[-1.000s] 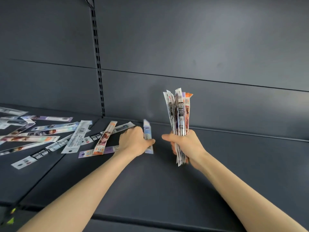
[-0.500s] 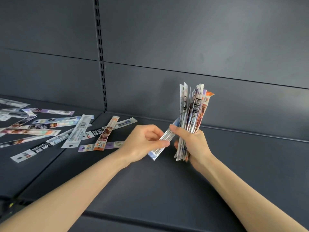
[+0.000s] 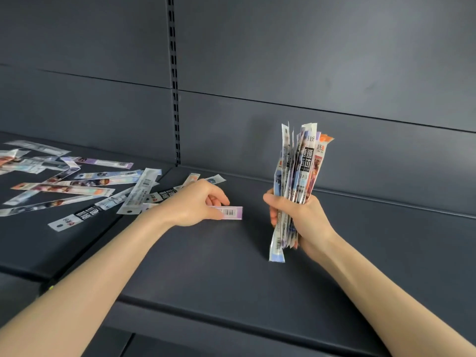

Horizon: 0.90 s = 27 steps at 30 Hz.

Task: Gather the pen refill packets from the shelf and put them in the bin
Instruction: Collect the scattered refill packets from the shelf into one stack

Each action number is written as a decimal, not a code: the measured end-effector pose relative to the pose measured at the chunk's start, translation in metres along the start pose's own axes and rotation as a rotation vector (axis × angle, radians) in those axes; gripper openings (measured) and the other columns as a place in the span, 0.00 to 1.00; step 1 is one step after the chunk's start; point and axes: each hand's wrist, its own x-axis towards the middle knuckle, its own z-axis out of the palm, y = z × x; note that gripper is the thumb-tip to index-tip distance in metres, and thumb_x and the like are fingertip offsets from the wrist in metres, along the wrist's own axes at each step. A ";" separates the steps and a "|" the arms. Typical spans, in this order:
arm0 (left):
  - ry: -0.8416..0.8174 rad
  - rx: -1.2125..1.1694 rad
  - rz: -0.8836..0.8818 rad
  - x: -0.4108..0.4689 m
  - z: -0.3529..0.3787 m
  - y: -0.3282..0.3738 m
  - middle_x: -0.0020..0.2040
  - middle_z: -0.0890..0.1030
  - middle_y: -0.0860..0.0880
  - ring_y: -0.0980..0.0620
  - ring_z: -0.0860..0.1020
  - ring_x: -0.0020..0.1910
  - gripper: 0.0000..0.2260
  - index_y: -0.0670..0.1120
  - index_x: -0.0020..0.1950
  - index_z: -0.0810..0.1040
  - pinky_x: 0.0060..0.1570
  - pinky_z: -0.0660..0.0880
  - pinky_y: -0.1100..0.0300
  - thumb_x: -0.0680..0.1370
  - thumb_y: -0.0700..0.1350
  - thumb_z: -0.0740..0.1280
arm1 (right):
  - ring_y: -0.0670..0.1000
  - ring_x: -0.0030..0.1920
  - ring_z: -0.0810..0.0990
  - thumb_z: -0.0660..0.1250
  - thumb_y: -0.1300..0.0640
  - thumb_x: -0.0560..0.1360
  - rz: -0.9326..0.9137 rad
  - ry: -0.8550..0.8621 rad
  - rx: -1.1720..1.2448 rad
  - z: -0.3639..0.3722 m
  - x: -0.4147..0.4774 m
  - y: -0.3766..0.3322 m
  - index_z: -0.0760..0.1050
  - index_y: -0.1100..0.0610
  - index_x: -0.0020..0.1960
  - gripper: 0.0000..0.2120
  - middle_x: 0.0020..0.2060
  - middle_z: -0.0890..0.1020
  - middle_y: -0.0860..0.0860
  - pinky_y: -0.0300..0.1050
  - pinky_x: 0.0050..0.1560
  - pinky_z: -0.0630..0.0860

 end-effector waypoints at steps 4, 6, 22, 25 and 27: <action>0.181 -0.380 0.082 -0.005 -0.022 0.013 0.41 0.84 0.48 0.57 0.79 0.37 0.03 0.48 0.43 0.83 0.42 0.74 0.63 0.71 0.41 0.73 | 0.46 0.23 0.73 0.71 0.61 0.72 0.009 -0.046 -0.022 0.011 -0.004 -0.005 0.76 0.59 0.38 0.06 0.25 0.75 0.50 0.34 0.24 0.71; 0.279 -0.551 0.114 -0.009 -0.036 0.017 0.39 0.84 0.52 0.57 0.81 0.40 0.04 0.48 0.43 0.82 0.43 0.76 0.66 0.71 0.40 0.73 | 0.46 0.23 0.73 0.70 0.61 0.73 0.011 -0.064 -0.019 0.020 -0.004 -0.008 0.73 0.59 0.34 0.11 0.25 0.75 0.51 0.35 0.23 0.70; 0.217 -0.863 -0.029 -0.014 -0.070 -0.072 0.38 0.85 0.46 0.54 0.83 0.38 0.03 0.40 0.41 0.80 0.45 0.78 0.61 0.70 0.36 0.73 | 0.55 0.43 0.85 0.71 0.61 0.71 -0.016 0.236 0.283 0.156 0.057 -0.024 0.80 0.59 0.45 0.03 0.41 0.86 0.54 0.62 0.48 0.78; 0.065 -0.594 0.047 -0.009 -0.071 -0.085 0.38 0.84 0.54 0.60 0.81 0.41 0.04 0.48 0.41 0.82 0.45 0.74 0.66 0.73 0.48 0.70 | 0.48 0.34 0.85 0.70 0.68 0.70 -0.083 0.366 0.125 0.159 0.060 -0.024 0.78 0.60 0.42 0.04 0.32 0.83 0.52 0.49 0.36 0.82; 0.083 -0.346 0.077 -0.001 -0.069 -0.093 0.42 0.83 0.56 0.59 0.80 0.43 0.09 0.50 0.43 0.81 0.42 0.72 0.66 0.75 0.54 0.66 | 0.44 0.29 0.81 0.70 0.69 0.69 -0.137 0.445 -0.038 0.155 0.060 -0.020 0.77 0.60 0.43 0.06 0.29 0.81 0.49 0.41 0.31 0.77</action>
